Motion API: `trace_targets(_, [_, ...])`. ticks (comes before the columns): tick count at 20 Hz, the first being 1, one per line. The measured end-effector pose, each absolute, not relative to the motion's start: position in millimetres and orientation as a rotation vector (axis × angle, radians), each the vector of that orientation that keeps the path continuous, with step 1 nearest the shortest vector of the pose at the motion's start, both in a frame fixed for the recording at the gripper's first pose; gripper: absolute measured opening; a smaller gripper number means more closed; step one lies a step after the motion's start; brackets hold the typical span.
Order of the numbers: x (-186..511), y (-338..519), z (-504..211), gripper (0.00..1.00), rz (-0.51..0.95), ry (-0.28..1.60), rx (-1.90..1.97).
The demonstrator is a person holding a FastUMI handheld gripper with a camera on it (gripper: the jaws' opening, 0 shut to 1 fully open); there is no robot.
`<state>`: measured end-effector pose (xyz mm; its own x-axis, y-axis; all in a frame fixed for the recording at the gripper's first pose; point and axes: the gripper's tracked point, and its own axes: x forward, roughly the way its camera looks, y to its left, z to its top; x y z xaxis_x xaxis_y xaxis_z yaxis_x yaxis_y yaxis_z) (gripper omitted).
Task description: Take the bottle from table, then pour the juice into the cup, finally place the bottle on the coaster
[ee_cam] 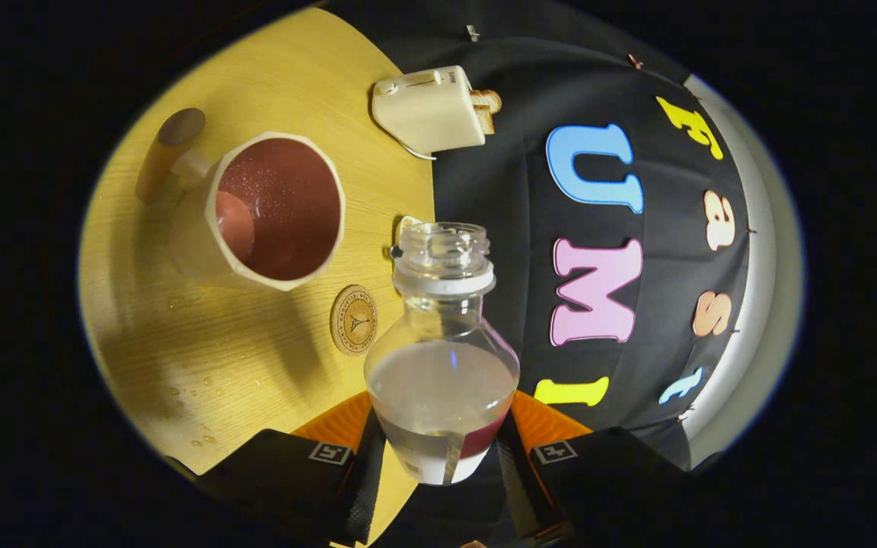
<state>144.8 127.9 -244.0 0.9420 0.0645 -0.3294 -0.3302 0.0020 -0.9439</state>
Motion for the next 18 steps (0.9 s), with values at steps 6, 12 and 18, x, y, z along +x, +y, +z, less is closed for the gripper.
trace_targets(6, [155,133,-251,0.71,0.342,0.183,-1.651])
trace_targets(12, [163,142,-248,0.71,0.373,0.098,-1.796])
trace_targets(18, [168,148,-245,0.71,0.392,0.041,-1.883])
